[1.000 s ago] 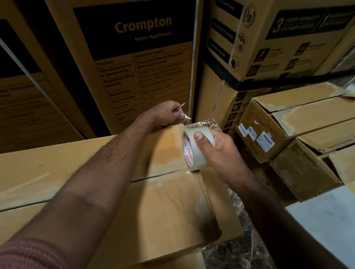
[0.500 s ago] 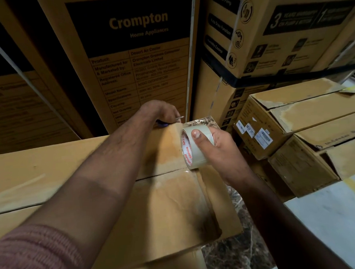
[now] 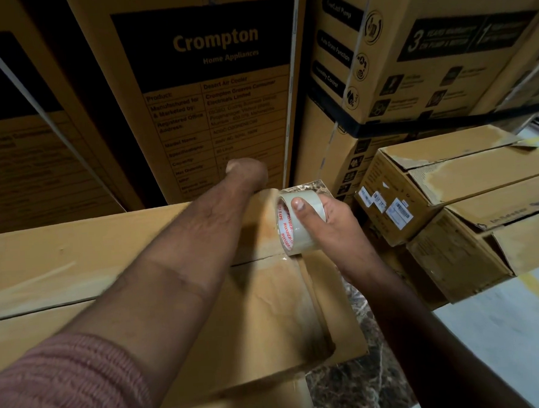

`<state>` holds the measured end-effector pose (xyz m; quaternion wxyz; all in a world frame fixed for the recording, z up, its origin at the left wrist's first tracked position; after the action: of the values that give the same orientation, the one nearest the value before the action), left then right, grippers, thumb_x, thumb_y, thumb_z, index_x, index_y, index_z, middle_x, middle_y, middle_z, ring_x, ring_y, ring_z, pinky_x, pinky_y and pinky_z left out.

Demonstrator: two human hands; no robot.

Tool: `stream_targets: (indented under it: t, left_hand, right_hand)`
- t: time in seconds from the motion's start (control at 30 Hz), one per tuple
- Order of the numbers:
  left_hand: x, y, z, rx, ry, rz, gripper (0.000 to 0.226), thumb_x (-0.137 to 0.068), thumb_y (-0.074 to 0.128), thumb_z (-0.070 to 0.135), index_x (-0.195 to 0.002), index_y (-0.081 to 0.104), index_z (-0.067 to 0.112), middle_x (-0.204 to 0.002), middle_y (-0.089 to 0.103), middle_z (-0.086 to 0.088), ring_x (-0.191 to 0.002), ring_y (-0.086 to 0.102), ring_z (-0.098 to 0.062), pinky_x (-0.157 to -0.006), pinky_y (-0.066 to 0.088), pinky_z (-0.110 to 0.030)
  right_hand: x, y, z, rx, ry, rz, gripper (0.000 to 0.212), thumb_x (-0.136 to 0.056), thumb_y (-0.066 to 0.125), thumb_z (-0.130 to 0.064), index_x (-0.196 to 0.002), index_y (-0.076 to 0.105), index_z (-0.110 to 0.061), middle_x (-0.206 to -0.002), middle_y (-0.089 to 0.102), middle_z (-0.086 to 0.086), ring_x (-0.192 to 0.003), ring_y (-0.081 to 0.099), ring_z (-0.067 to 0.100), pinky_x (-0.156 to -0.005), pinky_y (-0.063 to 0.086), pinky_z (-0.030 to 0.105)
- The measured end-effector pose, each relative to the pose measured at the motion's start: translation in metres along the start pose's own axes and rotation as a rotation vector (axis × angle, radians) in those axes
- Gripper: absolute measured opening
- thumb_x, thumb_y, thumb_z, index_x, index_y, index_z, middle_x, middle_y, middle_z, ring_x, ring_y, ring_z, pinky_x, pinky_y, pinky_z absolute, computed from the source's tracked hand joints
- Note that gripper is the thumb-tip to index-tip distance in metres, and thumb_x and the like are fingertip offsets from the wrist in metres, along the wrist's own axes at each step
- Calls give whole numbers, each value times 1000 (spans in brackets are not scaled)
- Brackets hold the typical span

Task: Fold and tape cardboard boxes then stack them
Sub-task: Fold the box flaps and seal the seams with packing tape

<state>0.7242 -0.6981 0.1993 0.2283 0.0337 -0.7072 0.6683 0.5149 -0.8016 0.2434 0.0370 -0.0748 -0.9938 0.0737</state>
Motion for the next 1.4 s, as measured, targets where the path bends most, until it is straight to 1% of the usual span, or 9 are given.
stream_targets:
  t: [0.1, 0.2, 0.3, 0.53, 0.73, 0.9, 1.03, 1.17, 1.4]
  left_hand:
    - [5, -7, 0, 232, -24, 270, 26, -97, 62, 35, -112, 66, 14, -99, 66, -3, -88, 60, -18, -71, 46, -34]
    - [24, -21, -6, 446, 104, 201, 23, -93, 68, 40, -106, 68, 21, -95, 64, 2, -86, 59, -16, -68, 41, -29]
    - [47, -16, -11, 392, 182, 158, 22, -89, 72, 38, -103, 73, 21, -88, 68, 4, -80, 63, -14, -60, 40, -27]
    - [73, 12, 2, 255, 99, 334, 22, -93, 65, 38, -113, 65, 29, -110, 69, 3, -100, 62, -21, -80, 50, -36]
    - [82, 17, 4, 289, -12, 395, 33, -97, 58, 45, -123, 59, 25, -118, 57, -4, -95, 55, -20, -78, 51, -37]
    - [86, 21, -4, 460, -43, 418, 42, -90, 68, 46, -120, 56, 20, -114, 57, -7, -93, 55, -23, -72, 41, -36]
    - [97, 19, -1, 588, 59, 403, 28, -90, 69, 45, -92, 55, 21, -89, 61, -1, -82, 57, -20, -62, 35, -31]
    - [109, 29, 15, 384, 96, 291, 26, -93, 65, 44, -96, 52, 22, -93, 58, -1, -86, 54, -20, -68, 37, -32]
    - [121, 36, 21, 362, 28, 461, 29, -99, 56, 45, -111, 53, 19, -95, 55, -1, -83, 51, -18, -58, 32, -32]
  right_hand:
    - [1, 0, 1, 47, -39, -3, 24, -101, 57, -32, -116, 65, -15, -103, 74, 9, -93, 73, 22, -78, 61, 37]
    - [9, -1, 12, 42, -37, -13, 14, -102, 55, -33, -116, 57, -28, -110, 71, 3, -100, 70, 17, -87, 58, 33]
    - [19, -2, 27, 61, -17, -3, 27, -98, 62, -33, -123, 54, -27, -115, 71, 1, -106, 69, 16, -94, 56, 46]
    - [34, -8, 17, 154, -25, -8, 38, -92, 67, -34, -125, 56, -17, -112, 72, 0, -102, 70, 17, -91, 56, 52]
    - [68, -14, -6, -8, 32, -143, 18, -100, 61, -16, -118, 64, -16, -100, 76, 5, -86, 75, 14, -64, 58, 25]
    - [85, -15, 3, -37, 77, -114, 19, -99, 63, -14, -117, 61, -17, -97, 76, 2, -81, 73, 5, -62, 53, 15]
    - [96, -18, 9, 63, 108, -144, 23, -99, 64, -21, -121, 61, -21, -103, 75, -3, -90, 73, 8, -68, 54, 18]
    - [106, -22, 11, 107, 109, -126, 30, -99, 63, -21, -128, 56, -22, -107, 72, -4, -91, 71, 6, -67, 53, 18]
    - [123, -24, 2, 86, 92, -165, 28, -96, 68, -21, -122, 60, -13, -103, 73, 9, -90, 73, 21, -65, 59, 29]
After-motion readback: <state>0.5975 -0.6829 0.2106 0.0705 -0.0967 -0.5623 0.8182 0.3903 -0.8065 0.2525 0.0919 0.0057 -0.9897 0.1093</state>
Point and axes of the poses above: each hand's wrist, its own x-axis away from the middle knuckle, its own y-axis out of the palm, z = x × y, the point moved 2 cm from there along -x, towards the middle knuckle
